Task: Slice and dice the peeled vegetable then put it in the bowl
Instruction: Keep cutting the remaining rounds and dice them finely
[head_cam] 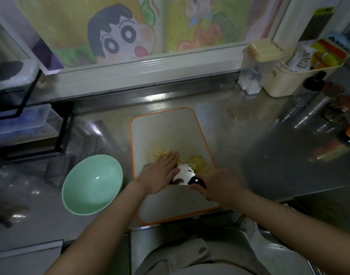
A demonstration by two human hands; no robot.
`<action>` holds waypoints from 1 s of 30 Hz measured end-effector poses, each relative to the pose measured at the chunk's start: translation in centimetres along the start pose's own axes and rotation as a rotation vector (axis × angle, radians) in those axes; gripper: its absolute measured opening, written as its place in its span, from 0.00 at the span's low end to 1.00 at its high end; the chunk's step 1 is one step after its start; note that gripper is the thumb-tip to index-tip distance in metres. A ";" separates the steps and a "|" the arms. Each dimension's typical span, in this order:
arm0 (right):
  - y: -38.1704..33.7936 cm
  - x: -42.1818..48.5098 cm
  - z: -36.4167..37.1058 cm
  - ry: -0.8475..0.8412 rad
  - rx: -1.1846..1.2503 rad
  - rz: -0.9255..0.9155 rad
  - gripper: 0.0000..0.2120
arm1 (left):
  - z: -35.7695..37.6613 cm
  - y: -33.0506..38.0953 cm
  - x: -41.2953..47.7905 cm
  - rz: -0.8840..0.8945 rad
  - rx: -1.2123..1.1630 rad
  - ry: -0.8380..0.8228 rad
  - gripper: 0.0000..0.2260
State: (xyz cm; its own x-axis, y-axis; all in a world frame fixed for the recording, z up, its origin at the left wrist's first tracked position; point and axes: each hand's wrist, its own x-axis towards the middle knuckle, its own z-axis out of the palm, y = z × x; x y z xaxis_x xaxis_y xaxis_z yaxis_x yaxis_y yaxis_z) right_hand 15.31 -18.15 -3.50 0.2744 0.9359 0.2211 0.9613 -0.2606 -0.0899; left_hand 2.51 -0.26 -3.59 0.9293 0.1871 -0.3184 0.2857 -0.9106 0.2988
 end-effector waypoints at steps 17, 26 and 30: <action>1.3 -0.9 -1.0 -0.186 0.054 -0.028 0.35 | 1.4 0.6 -0.7 0.091 0.100 0.082 0.40; 2.0 -1.2 -1.7 -0.237 0.065 0.041 0.31 | 1.2 0.6 -1.1 0.064 0.012 0.188 0.34; 1.9 -1.1 -2.5 -0.240 0.072 0.053 0.24 | 2.5 1.6 -1.3 0.154 -0.021 0.147 0.26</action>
State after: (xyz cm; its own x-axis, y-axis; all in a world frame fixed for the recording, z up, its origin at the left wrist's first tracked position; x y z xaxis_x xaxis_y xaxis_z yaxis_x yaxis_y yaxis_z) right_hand 16.92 -20.26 -1.46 0.3016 0.9532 -0.0216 0.9392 -0.3009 -0.1655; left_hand 1.18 -2.88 -4.90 0.9861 0.0990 -0.1336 0.1407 -0.9250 0.3529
